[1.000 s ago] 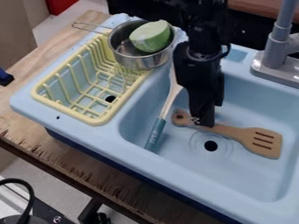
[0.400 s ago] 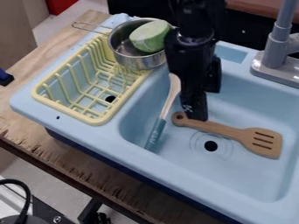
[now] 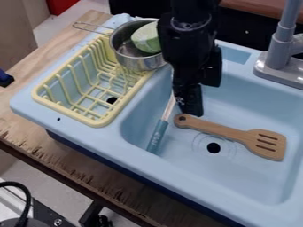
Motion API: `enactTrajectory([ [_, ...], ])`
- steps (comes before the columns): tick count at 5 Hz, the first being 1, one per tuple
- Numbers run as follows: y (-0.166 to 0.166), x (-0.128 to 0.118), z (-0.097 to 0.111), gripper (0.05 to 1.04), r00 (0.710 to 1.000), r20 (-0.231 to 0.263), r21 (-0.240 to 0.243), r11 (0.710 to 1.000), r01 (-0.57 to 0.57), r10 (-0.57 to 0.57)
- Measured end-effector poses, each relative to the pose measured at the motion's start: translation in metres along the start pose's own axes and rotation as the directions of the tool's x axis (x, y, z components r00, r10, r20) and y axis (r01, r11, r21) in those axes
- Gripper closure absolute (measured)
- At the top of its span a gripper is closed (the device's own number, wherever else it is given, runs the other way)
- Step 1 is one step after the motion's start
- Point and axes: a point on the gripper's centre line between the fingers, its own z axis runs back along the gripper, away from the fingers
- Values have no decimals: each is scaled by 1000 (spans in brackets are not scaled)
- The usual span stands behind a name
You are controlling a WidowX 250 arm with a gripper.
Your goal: Put the wooden spatula in the sink on the right of the plastic utensil
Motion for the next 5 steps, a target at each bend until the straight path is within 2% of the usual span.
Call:
enactTrajectory([
  [1, 6, 6, 4, 83, 996, 33, 27, 996, 81, -82],
  [2, 15, 15, 10, 83, 946, 46, 45, 947, 319, -321],
  [3, 20, 29, 17, 83, 841, 3, 32, 841, 541, -541],
  [4, 22, 46, 24, 83, 758, -42, 25, 758, 652, -650],
  [5, 24, 65, 28, 83, 761, -42, 42, 760, 649, -647],
])
